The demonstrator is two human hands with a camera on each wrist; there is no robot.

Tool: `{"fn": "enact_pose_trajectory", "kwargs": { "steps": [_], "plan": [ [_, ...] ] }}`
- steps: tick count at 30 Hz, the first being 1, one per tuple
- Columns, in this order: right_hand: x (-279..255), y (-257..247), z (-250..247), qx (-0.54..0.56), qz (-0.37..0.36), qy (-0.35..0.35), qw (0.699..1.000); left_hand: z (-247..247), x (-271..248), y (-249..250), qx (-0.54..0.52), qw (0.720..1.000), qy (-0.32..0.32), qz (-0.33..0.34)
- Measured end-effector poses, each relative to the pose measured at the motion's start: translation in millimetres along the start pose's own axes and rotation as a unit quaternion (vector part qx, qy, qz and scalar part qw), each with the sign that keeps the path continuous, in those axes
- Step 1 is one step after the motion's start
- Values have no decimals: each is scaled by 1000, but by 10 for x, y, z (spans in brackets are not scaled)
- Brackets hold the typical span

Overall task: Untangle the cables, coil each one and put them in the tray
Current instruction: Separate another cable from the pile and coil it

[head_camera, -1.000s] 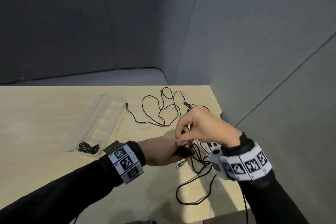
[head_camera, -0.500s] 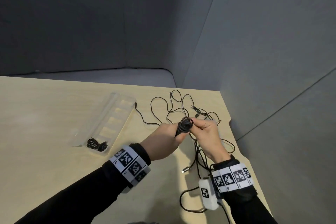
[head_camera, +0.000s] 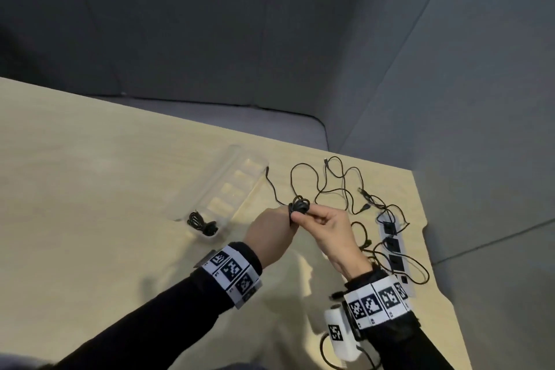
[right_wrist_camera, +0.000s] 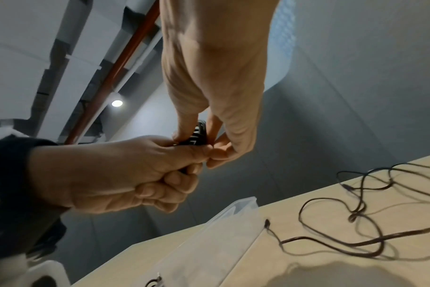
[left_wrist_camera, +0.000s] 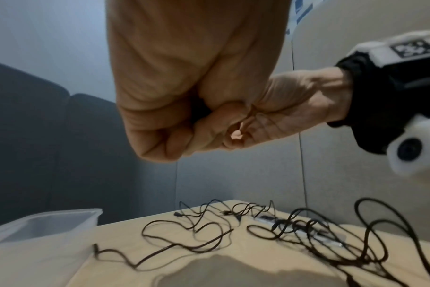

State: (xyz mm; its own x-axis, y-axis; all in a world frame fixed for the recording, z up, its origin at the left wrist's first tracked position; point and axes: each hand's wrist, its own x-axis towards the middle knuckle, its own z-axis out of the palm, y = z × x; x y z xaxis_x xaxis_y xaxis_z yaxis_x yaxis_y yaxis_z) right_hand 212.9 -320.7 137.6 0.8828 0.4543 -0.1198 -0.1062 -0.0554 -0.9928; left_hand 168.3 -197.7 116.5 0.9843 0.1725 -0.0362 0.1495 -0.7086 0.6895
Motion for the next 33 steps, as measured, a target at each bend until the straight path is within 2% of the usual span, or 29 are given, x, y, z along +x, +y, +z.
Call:
{"fn": "enact_pose_trajectory", "kwargs": {
  "steps": [4,9,11,13,15,17,19,20,24,28,33],
  "plan": [
    [214,48,191,-15,43,-25,999,-35,-63,-193,14,996,20,-81],
    [472,142,414,-101,91,-87,987,45,-257,-581,-112,987,43,-110],
    [600,193,470,-139,94,-83,982,59,-416,-765,-89,989,50,-104],
    [718,228,536,-200,80,-79,973,48,-602,-974,-59,989,87,-103],
    [855,245,648,-237,66,-92,965,8,-744,-1217,-51,979,142,-135],
    [934,245,782,-257,46,-96,961,-37,-880,-1429,-49,967,167,-185],
    [997,237,942,-311,13,-94,946,-54,-952,-1598,-12,961,162,-225],
    [987,394,1124,-335,12,-112,935,48,-1127,-1742,13,949,151,-275],
    [1024,434,1323,-381,-63,-115,915,106,-1154,-1807,123,947,122,-272],
    [1026,581,1428,-421,-60,-147,893,81,-1119,-1787,139,942,122,-282],
    [1058,573,1449,-500,-50,-177,846,44,-1096,-1787,142,939,109,-292]
  ]
}}
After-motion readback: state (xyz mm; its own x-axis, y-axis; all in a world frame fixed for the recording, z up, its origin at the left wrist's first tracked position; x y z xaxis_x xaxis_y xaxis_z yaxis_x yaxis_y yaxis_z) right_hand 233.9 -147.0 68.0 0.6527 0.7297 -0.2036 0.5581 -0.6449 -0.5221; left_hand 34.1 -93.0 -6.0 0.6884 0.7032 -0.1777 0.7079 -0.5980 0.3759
